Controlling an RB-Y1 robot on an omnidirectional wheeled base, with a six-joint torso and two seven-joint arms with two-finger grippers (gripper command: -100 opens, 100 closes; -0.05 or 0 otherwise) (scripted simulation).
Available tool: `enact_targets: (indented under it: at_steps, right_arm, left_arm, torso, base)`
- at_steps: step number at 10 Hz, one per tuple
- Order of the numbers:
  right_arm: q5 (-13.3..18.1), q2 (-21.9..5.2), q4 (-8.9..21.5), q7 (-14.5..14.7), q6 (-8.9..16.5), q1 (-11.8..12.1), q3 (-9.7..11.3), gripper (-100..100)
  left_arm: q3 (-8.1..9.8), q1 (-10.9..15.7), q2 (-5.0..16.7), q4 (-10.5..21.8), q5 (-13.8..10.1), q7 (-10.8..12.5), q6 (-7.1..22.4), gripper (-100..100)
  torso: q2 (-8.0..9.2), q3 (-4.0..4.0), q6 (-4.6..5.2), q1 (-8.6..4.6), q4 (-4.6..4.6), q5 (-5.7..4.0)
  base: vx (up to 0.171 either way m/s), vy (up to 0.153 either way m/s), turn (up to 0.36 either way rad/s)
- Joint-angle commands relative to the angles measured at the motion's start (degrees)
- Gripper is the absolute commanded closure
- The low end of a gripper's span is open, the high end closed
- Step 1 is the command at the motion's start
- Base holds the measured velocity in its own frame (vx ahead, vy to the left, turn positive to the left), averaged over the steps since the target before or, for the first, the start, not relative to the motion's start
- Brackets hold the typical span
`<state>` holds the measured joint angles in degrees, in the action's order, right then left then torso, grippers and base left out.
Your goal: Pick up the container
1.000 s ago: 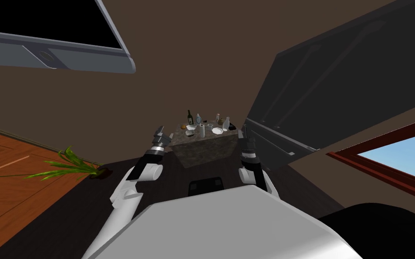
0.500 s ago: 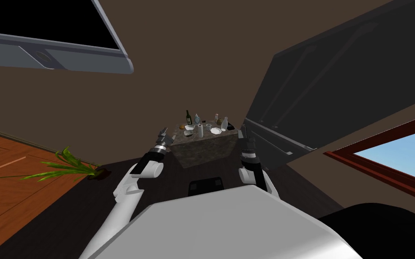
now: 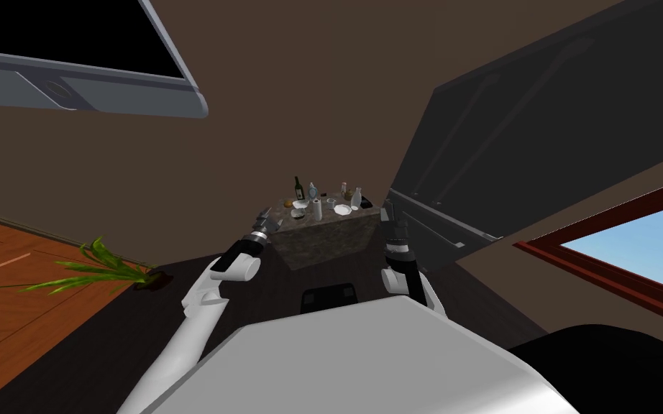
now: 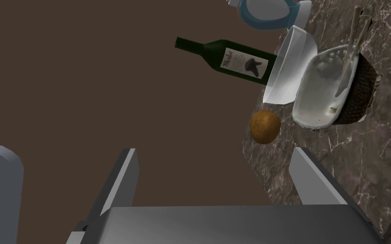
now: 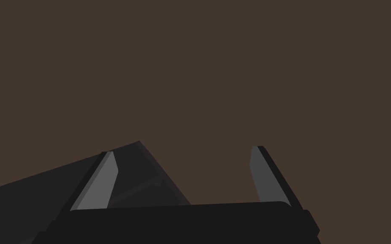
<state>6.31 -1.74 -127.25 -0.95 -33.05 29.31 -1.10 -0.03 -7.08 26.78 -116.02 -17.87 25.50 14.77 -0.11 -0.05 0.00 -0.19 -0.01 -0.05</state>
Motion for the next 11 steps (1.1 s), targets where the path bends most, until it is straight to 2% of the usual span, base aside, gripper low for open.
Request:
enact_targets:
  at_steps: [1,2,3,5,8,9,10,11]
  right_arm:
    - [0.00,0.00,0.00,0.00,0.00,0.00,0.00,0]
    - [0.00,0.00,0.00,0.00,0.00,0.00,0.00,0]
    - [0.00,0.00,0.00,0.00,0.00,0.00,0.00,0]
    - [0.00,0.00,0.00,0.00,0.00,0.00,0.00,0]
    - [0.00,0.00,0.00,0.00,0.00,0.01,0.00,0]
    - [0.00,0.00,0.00,0.00,0.00,0.01,0.00,0]
    - [0.00,0.00,0.00,0.00,0.00,0.00,0.00,0]
    - [0.00,0.00,0.00,0.00,0.00,0.00,0.00,0]
  left_arm:
    - [-0.40,0.52,0.14,0.66,-0.18,0.55,1.83,-100]
    - [-0.88,1.20,1.01,1.52,-0.89,1.63,3.97,-100]
    - [-0.88,1.20,1.01,1.52,-0.89,1.63,4.41,-100]
    - [-1.88,2.39,2.62,3.16,-2.18,3.66,8.43,-100]
    - [-2.39,2.90,3.36,3.92,-2.76,4.60,11.63,-100]
    - [-2.89,3.34,4.03,4.63,-3.29,5.49,13.69,-100]
    - [-2.89,3.34,4.03,4.63,-3.29,5.49,13.83,-100]
    - [-3.40,3.72,4.64,5.30,-3.77,6.33,15.91,-100]
  torso:
    - [0.00,0.00,0.00,0.00,0.00,0.00]
    - [-0.01,-0.01,-0.01,0.04,-0.01,0.00]
    - [-0.05,-0.03,0.00,0.05,-0.01,0.01]
    - [-0.07,-0.04,-0.01,0.07,-0.02,0.01]
    - [-0.21,-0.12,0.00,0.03,-0.05,0.00]
    - [-0.15,-0.09,-0.01,0.07,-0.04,0.01]
    - [-0.14,-0.09,0.00,0.04,-0.04,0.01]
    - [-0.11,-0.07,-0.02,0.08,-0.03,0.01]
  base:
    - [0.026,-0.043,-0.007]
    - [0.036,-0.039,-0.018]
    - [0.031,-0.031,-0.013]
    - [0.054,-0.053,-0.030]
    - [0.066,-0.045,-0.013]
    - [0.053,-0.047,-0.027]
    - [0.048,-0.031,-0.010]
    - [0.062,-0.025,-0.022]
